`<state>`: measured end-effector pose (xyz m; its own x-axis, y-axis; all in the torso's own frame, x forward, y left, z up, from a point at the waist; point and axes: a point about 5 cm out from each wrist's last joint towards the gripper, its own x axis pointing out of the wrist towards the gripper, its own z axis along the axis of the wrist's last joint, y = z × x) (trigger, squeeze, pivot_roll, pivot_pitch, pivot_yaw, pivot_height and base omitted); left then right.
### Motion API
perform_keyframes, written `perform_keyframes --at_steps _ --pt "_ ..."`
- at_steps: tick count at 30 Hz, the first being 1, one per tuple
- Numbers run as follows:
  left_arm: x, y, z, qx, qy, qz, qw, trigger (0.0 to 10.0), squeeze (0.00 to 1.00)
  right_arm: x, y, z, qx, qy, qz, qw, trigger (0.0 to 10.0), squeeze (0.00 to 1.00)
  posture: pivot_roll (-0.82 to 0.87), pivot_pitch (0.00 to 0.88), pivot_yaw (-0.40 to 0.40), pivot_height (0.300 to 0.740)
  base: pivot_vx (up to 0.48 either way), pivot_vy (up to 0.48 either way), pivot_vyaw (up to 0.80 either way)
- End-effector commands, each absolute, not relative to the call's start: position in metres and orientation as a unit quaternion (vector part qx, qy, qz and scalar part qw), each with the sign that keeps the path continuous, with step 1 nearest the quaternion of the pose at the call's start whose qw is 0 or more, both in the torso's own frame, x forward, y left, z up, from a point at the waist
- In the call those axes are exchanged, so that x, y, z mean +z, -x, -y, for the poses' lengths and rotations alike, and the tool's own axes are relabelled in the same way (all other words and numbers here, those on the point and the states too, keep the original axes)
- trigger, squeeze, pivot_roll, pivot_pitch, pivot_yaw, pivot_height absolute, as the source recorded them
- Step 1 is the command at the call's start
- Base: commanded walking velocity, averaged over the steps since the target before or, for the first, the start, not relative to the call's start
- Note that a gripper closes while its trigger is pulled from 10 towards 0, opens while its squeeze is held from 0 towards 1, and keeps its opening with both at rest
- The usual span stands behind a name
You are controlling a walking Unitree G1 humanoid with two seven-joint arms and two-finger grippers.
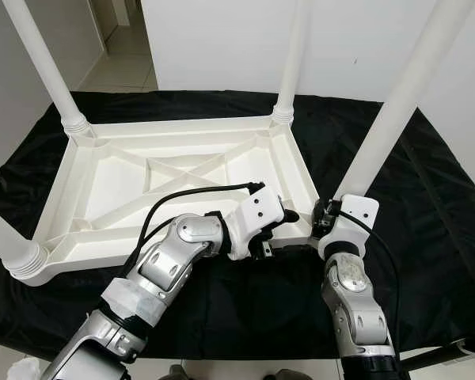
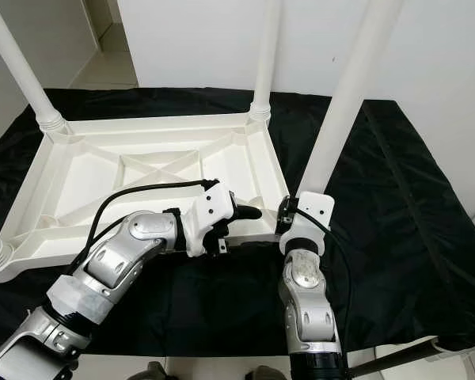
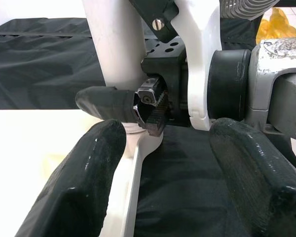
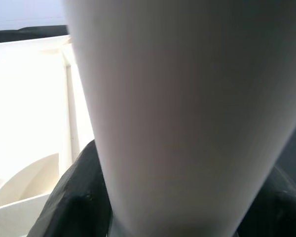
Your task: Building children table
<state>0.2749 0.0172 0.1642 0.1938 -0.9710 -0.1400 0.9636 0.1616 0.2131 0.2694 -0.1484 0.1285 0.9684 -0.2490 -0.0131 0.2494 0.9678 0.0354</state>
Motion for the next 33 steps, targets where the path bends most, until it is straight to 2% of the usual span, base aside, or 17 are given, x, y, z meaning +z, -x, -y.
perform_keyframes --at_steps 1,7,10,11,13,14,20,21,22,30,31,32,33 --pt "0.164 -0.272 -0.015 -0.65 -0.133 0.012 0.748 10.0 0.0 0.124 -0.267 0.139 -0.124 -0.049 -0.02 0.991 10.0 1.0 -0.06 0.0 0.007 0.74 0.0 0.0 0.0" --pt "0.164 -0.272 -0.014 -0.65 -0.132 0.012 0.748 10.0 0.0 0.125 -0.266 0.145 -0.114 -0.036 -0.01 0.993 10.0 1.0 -0.06 0.0 0.005 0.74 0.0 0.0 0.0" --pt "0.164 -0.272 -0.013 -0.651 -0.133 0.013 0.747 10.0 0.0 0.126 -0.266 0.153 -0.081 -0.019 -0.007 0.997 10.0 1.0 -0.06 0.0 0.004 0.74 0.0 0.0 0.0" --pt "0.164 -0.272 -0.013 -0.651 -0.133 0.014 0.747 10.0 0.0 0.128 -0.267 0.159 -0.049 -0.01 -0.002 0.999 10.0 0.93 -0.06 0.0 0.005 0.74 0.0 0.0 0.0" --pt "0.164 -0.272 -0.013 -0.651 -0.132 0.014 0.747 10.0 0.0 0.129 -0.268 0.161 -0.041 -0.006 0.0 0.999 10.0 0.93 -0.06 0.0 0.005 0.74 0.0 0.0 0.0" --pt "0.165 -0.272 -0.012 -0.651 -0.132 0.014 0.747 10.0 0.0 0.13 -0.269 0.161 -0.02 -0.007 0.0 1.0 10.0 0.0 -0.06 0.0 0.005 0.74 0.0 0.0 0.0" --pt "0.165 -0.271 -0.011 -0.652 -0.132 0.015 0.746 10.0 0.0 0.135 -0.273 0.163 0.047 0.026 0.011 0.998 10.0 0.0 -0.06 0.0 0.009 0.74 0.0 0.0 0.0" --pt "0.166 -0.272 -0.011 -0.651 -0.131 0.015 0.748 10.0 0.0 0.141 -0.277 0.165 0.102 0.055 0.021 0.993 10.0 0.0 -0.06 0.0 0.012 0.74 0.0 0.0 0.0" --pt "0.166 -0.272 -0.011 -0.65 -0.131 0.016 0.748 10.0 0.0 0.143 -0.278 0.165 0.116 0.063 0.024 0.991 10.0 0.0 -0.06 0.0 0.012 0.74 0.0 0.0 0.0" --pt "0.168 -0.274 -0.011 -0.648 -0.131 0.018 0.75 10.0 0.0 0.143 -0.285 0.17 0.167 0.089 0.017 0.982 10.0 0.0 -0.06 0.0 0.014 0.74 0.0 0.0 0.0" --pt "0.168 -0.274 -0.012 -0.647 -0.132 0.018 0.751 10.0 0.0 0.142 -0.287 0.172 0.173 0.093 0.012 0.981 9.3 0.0 -0.05 0.0 0.014 0.74 0.0 0.0 0.0" --pt "0.168 -0.274 -0.012 -0.647 -0.132 0.018 0.751 10.0 0.0 0.142 -0.287 0.172 0.173 0.093 0.012 0.981 9.3 0.0 -0.05 0.0 0.014 0.74 0.0 0.0 0.0" --pt "0.169 -0.274 -0.012 -0.647 -0.132 0.019 0.751 10.0 0.0 0.14 -0.287 0.172 0.18 0.091 0.006 0.98 5.0 0.0 -0.05 0.0 0.012 0.74 0.0 0.0 0.0"
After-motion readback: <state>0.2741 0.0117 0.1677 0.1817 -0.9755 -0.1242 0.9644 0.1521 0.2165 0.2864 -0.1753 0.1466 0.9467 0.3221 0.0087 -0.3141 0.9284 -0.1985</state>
